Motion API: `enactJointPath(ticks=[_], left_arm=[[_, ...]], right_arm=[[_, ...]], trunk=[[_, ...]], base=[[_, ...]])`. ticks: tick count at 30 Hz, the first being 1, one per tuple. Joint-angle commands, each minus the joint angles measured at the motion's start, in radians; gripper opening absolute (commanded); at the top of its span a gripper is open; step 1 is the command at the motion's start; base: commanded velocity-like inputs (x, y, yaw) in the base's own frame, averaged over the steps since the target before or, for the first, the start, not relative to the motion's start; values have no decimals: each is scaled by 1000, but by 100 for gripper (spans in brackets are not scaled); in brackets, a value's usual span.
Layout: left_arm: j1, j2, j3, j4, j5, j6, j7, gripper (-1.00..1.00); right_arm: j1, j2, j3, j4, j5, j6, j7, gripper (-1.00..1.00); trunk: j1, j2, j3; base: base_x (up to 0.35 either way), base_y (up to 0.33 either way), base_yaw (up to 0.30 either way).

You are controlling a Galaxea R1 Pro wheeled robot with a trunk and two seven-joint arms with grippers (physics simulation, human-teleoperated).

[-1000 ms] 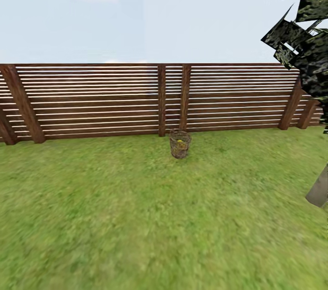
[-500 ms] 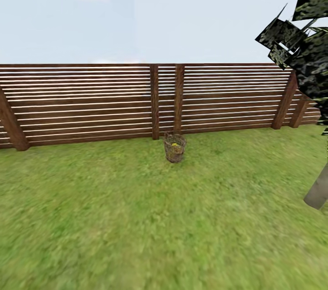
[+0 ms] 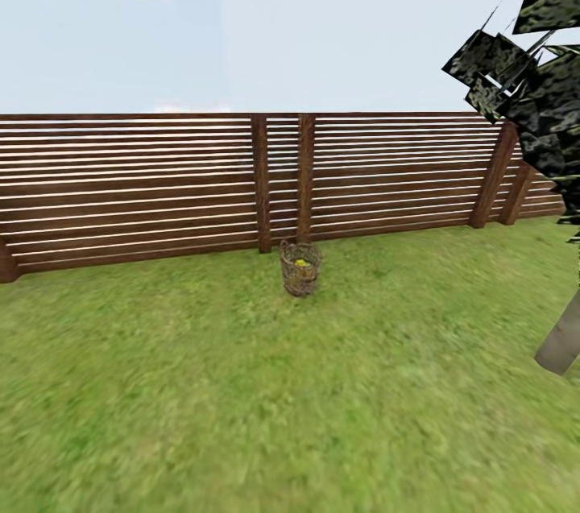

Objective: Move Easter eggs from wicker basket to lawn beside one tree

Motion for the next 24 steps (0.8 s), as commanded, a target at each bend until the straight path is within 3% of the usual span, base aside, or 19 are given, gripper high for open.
enactJointPath(ticks=[1,19,24], left_arm=[[-1,0,-8,1,-1,-4,0,100],[-1,0,-18,0,-1,-4,0,100],[-1,0,-21,1,-1,-4,0,100]], right_arm=[[0,0,-1,-1,1,-1,1,100],[0,0,-1,-1,-1,-1,1,100],[0,0,-1,0,-18,-1,1,100]], trunk=[[1,-1,-1],[1,-1,-1],[1,-1,-1]], base=[[329,70,-103],[329,71,-118],[329,76,-156]])
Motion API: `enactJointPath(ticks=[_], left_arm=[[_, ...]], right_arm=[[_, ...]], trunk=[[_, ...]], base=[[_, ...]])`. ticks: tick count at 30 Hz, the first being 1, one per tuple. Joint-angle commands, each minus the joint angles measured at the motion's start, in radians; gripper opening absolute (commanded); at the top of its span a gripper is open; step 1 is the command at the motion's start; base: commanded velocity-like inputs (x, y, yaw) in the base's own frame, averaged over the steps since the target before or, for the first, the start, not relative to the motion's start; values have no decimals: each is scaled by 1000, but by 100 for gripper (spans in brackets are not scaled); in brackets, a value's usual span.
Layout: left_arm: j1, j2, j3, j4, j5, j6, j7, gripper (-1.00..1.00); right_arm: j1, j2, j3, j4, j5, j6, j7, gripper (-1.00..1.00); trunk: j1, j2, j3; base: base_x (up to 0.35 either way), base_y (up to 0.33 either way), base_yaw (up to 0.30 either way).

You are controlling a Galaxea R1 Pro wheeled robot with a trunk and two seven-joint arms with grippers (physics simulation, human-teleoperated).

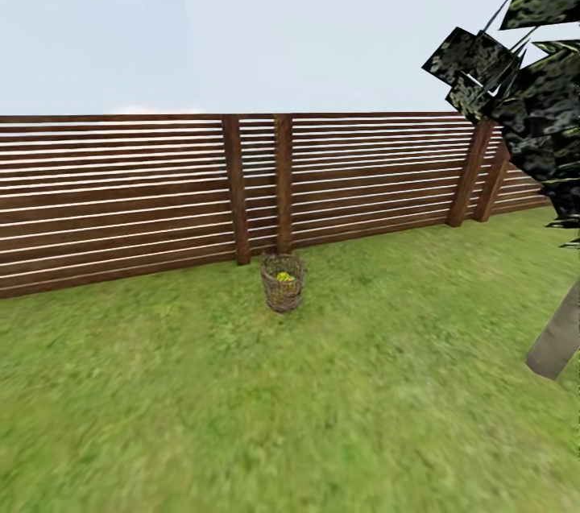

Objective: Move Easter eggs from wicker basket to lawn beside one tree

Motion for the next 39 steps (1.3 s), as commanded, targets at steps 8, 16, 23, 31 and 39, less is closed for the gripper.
enactJointPath(ticks=[8,16,23,31,39], left_arm=[[-1,0,-8,0,-1,-4,0,100],[-1,0,-8,1,-1,-4,0,100],[-1,0,-8,0,-1,-4,0,100],[-1,0,-9,1,-1,-4,0,100],[-1,0,-14,1,-1,-4,0,100]], right_arm=[[0,0,-1,-1,-3,-1,1,100],[0,0,-1,-1,-3,-1,1,100],[0,0,-1,-1,-3,-1,1,100],[0,0,-1,-1,-3,-1,1,100],[0,0,-1,-1,-3,-1,1,100]], trunk=[[1,-1,-1],[1,-1,-1],[1,-1,-1],[1,-1,-1],[1,-1,-1]], base=[[329,83,-116],[329,104,-87],[327,114,-44],[324,122,-5],[323,124,0]])
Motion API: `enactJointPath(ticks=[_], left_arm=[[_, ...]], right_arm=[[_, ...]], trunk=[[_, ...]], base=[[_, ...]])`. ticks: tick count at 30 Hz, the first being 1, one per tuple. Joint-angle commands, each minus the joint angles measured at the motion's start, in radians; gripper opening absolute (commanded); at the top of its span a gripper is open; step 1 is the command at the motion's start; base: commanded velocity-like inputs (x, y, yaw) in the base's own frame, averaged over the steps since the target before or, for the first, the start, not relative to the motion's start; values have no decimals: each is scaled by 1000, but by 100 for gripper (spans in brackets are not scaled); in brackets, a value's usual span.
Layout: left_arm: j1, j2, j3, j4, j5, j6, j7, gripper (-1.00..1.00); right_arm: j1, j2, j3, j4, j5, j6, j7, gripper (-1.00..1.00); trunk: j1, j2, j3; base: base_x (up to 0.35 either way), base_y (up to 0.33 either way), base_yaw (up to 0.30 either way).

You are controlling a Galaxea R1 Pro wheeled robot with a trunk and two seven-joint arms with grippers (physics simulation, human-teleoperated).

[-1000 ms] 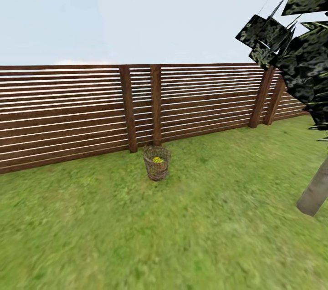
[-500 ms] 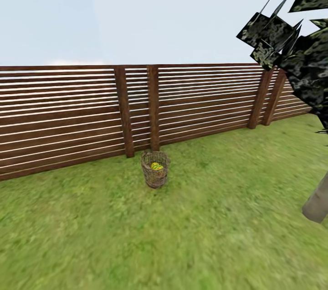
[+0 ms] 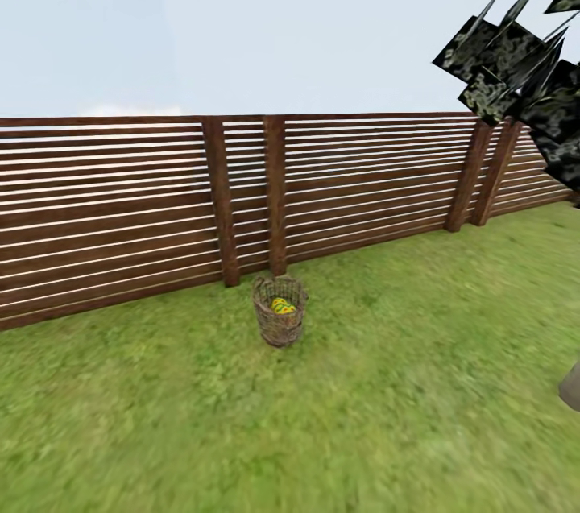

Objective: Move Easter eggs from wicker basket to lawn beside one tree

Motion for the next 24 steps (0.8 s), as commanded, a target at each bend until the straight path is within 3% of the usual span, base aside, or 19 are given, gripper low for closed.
enactJointPath(ticks=[1,24], left_arm=[[-1,0,-7,0,-1,-3,0,100],[-1,0,-9,0,-1,-3,0,100]], right_arm=[[0,0,0,-2,-1,-1,1,100],[0,0,3,-8,-1,0,1,100]], trunk=[[1,-1,-1],[1,-1,-1]], base=[[323,124,0],[323,124,0]])
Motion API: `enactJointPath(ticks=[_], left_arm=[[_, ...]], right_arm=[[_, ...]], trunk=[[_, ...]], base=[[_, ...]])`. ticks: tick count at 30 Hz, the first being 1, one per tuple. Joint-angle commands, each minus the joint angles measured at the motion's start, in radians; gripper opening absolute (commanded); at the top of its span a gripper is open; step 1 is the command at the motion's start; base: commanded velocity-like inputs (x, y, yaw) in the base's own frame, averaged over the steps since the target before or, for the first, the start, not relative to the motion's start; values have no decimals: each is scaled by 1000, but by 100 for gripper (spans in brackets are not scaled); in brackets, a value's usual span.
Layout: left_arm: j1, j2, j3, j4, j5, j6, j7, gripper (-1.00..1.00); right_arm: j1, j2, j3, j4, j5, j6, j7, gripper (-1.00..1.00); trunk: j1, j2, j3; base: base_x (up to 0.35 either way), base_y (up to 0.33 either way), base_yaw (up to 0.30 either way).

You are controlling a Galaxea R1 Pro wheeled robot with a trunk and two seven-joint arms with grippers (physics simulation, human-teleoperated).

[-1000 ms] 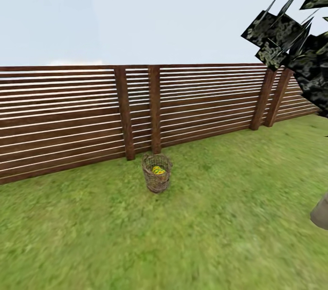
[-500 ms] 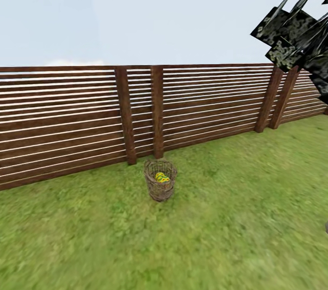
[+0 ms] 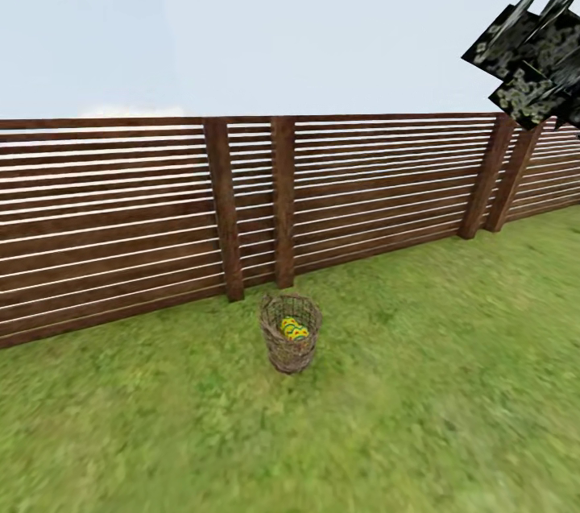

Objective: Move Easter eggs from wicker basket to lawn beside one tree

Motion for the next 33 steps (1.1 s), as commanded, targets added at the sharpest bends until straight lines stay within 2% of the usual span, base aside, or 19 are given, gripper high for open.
enactJointPath(ticks=[1,11,15,19,26,33], left_arm=[[-1,0,-7,1,-1,-3,0,100],[-1,0,-7,1,-1,-3,0,100],[-1,0,-7,1,-1,-3,0,100],[-1,0,-7,1,-1,-3,0,100],[-1,0,-7,1,-1,-3,0,100],[-1,0,-7,1,-1,-3,0,100]], right_arm=[[0,0,-1,-1,-1,0,1,100],[0,-2,-5,-1,-2,0,1,100],[0,-5,-57,0,-2,1,1,100],[0,-7,-73,0,-1,2,1,100],[0,-6,-77,-1,-1,0,1,100],[0,-6,-77,-1,-1,0,2,100]], trunk=[[1,-1,-1],[1,-1,-1],[1,-1,-3],[1,-1,-5],[1,-1,-7],[1,-1,-5]], base=[[323,124,0],[323,124,0],[323,125,0],[323,124,0],[323,125,-25],[323,124,-216]])
